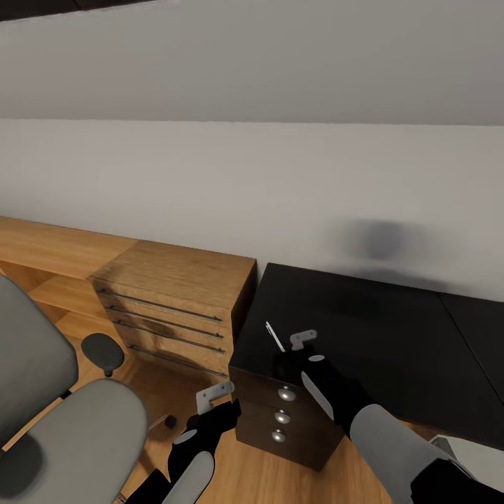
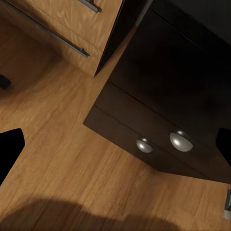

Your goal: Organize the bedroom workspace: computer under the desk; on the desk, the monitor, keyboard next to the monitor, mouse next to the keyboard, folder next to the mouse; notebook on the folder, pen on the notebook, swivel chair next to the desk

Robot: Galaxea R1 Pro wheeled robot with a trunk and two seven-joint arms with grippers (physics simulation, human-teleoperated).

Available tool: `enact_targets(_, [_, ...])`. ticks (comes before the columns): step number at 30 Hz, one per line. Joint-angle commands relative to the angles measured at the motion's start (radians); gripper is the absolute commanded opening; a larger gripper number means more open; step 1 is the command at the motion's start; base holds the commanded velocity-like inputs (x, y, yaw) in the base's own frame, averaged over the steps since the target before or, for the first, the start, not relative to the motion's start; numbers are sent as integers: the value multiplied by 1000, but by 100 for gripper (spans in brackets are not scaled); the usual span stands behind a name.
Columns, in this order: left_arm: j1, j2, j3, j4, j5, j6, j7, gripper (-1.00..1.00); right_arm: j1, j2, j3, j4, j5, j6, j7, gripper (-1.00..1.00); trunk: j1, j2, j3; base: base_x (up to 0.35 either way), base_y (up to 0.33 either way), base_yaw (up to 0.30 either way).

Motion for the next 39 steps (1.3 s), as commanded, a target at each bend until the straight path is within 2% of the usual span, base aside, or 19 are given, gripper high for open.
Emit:
enact_targets(1, [-1, 1, -2, -2, 4, 4, 7, 100, -1, -1, 6, 10, -1, 8, -12, -100, 0, 0, -1, 0, 0, 0])
enact_targets(15, [-1, 0, -2, -2, 5, 4, 7, 100, -1, 1, 3, 10, -2, 13, -12, -100, 0, 0, -1, 0, 0, 0])
enact_targets(25, [-1, 0, -3, -2, 6, 4, 7, 100, -1, 2, 3, 6, -6, 48, -8, -100, 0, 0, -1, 0, 0, 0])
enact_targets(39, [-1, 1, -2, -1, 6, 4, 7, 100, -1, 0, 3, -14, -8, 83, 32, -100, 0, 0, -1, 0, 0, 0])
